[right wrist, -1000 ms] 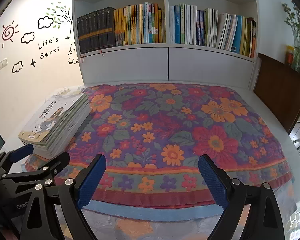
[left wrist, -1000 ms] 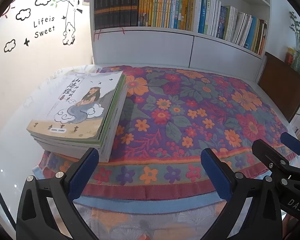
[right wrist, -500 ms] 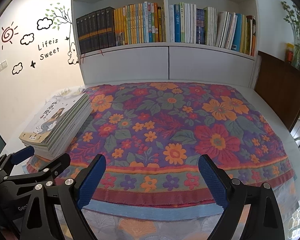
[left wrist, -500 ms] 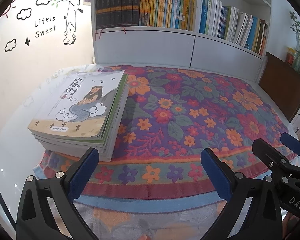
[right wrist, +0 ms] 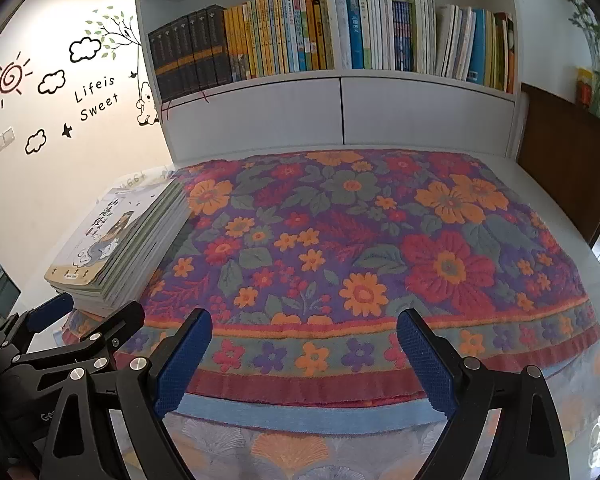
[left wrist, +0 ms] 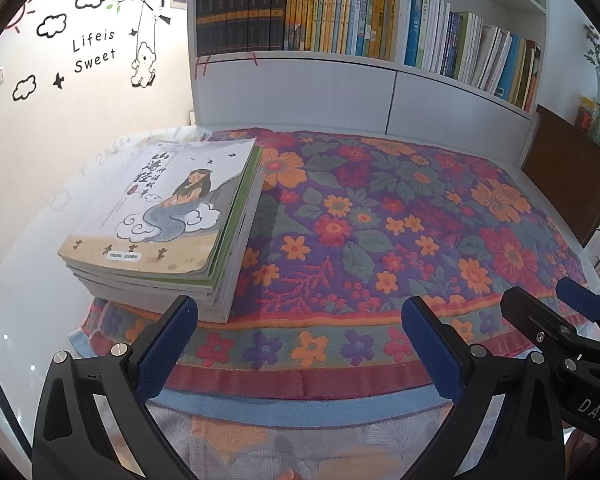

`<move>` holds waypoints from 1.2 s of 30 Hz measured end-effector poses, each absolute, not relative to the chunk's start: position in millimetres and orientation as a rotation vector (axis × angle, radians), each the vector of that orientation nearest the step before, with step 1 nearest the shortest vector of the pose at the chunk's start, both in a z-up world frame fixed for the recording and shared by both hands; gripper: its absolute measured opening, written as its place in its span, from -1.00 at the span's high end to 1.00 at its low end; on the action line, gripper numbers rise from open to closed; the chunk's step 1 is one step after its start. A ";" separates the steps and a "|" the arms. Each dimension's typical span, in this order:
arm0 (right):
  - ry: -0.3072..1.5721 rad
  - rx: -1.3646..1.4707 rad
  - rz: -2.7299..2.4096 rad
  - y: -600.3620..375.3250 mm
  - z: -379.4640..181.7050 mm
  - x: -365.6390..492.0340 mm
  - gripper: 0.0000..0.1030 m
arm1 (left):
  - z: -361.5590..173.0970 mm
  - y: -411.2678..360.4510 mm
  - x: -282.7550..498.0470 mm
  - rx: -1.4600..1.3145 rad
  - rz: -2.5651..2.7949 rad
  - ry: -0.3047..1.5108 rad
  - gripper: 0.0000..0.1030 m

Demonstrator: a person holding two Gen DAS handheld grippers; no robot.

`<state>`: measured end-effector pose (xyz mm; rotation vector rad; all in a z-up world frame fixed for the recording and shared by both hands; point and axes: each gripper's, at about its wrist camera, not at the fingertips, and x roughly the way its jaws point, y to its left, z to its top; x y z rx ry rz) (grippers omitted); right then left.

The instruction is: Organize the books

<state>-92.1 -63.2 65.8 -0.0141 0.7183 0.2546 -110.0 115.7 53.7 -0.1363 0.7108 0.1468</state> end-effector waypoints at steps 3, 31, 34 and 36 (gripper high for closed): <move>0.732 0.007 0.268 -63.6 63.9 -90.5 -0.80 | 54.5 117.3 -110.3 -0.143 0.151 0.706 -0.98; 0.737 0.017 0.271 -62.9 61.5 -90.5 -0.80 | 53.0 118.2 -111.2 -0.143 0.162 0.712 -0.98; 0.737 0.018 0.269 -62.8 61.6 -90.8 -0.80 | 53.6 118.0 -111.8 -0.140 0.164 0.711 -0.98; 0.738 0.017 0.270 -62.9 61.6 -90.5 -0.80 | 53.6 117.8 -112.0 -0.141 0.164 0.711 -0.98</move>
